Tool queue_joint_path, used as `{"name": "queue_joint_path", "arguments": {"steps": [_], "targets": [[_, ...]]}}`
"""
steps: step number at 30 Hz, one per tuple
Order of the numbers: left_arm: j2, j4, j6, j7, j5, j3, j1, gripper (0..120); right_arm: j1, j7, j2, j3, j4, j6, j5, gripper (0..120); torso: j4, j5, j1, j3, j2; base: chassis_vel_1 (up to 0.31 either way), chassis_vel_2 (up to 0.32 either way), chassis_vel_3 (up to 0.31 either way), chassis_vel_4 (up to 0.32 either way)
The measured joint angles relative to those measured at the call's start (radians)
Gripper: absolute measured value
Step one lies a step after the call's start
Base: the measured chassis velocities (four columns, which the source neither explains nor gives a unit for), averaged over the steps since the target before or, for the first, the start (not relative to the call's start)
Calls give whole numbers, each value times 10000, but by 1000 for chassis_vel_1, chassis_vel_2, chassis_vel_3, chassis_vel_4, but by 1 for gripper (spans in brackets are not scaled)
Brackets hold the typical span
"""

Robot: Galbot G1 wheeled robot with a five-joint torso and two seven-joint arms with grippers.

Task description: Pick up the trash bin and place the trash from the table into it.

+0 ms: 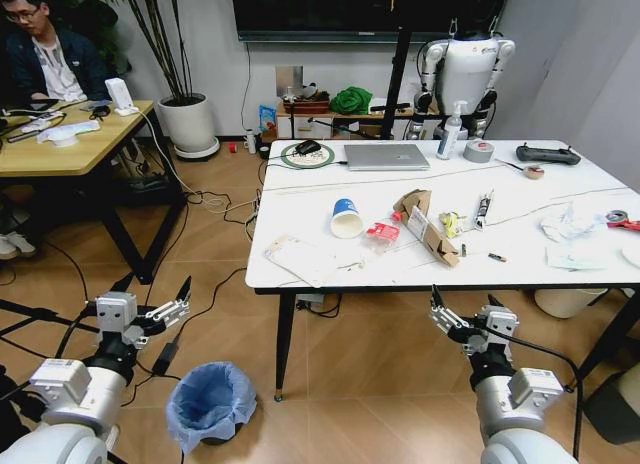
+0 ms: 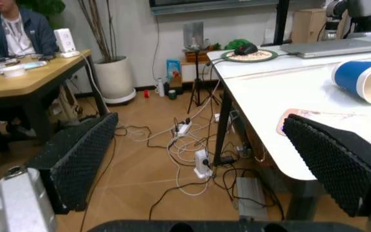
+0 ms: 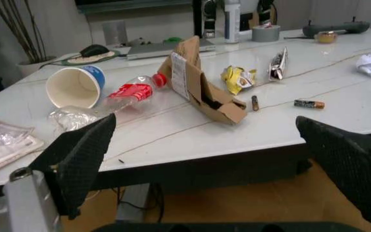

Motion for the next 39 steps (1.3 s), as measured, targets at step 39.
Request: {"name": "queue_joint_path", "arguments": {"steps": [39], "targets": [[128,343,-220,-154,415,-120,143,100,23,-185,67,-76,-132,290,-222,100,0,1,-349,-427,-781,0,0,0,0]]}}
